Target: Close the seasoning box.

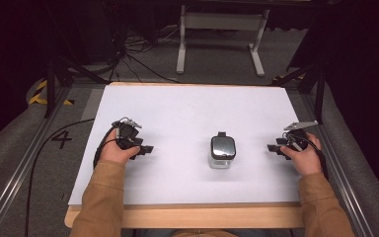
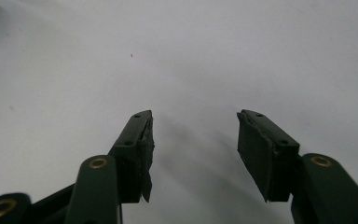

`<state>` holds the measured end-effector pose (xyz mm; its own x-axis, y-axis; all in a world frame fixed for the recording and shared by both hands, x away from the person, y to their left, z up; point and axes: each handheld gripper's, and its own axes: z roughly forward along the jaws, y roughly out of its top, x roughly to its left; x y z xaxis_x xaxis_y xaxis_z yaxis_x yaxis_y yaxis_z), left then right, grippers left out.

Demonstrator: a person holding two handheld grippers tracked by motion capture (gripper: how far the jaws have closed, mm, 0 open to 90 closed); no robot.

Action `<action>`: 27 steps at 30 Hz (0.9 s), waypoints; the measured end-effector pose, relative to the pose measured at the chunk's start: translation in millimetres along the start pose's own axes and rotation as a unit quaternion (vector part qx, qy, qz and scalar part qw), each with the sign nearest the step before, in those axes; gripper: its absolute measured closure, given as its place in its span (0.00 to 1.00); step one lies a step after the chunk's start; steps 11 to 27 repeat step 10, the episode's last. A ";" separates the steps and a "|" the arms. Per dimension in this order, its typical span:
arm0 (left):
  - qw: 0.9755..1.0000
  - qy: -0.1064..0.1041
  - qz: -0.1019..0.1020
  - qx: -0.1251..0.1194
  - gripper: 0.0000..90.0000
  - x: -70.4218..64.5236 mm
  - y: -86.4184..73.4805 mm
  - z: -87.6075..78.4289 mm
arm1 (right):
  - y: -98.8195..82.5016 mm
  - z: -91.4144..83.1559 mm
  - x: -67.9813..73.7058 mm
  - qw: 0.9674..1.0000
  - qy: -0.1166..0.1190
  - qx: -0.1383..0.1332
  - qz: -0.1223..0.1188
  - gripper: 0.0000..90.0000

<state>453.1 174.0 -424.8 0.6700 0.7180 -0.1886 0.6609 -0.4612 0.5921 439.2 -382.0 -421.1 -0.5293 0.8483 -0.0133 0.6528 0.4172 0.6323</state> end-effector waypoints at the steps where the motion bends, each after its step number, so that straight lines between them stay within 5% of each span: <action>1: 1.000 0.000 0.004 0.002 0.45 -0.1 0.8 0.9 | -0.7 0.4 0.0 1.000 -0.001 0.001 0.000 0.52; 27: 1.000 -0.003 0.013 -0.013 0.43 -4.3 6.0 -0.2 | -1.1 -2.5 1.0 1.000 -0.002 -0.014 -0.002 0.52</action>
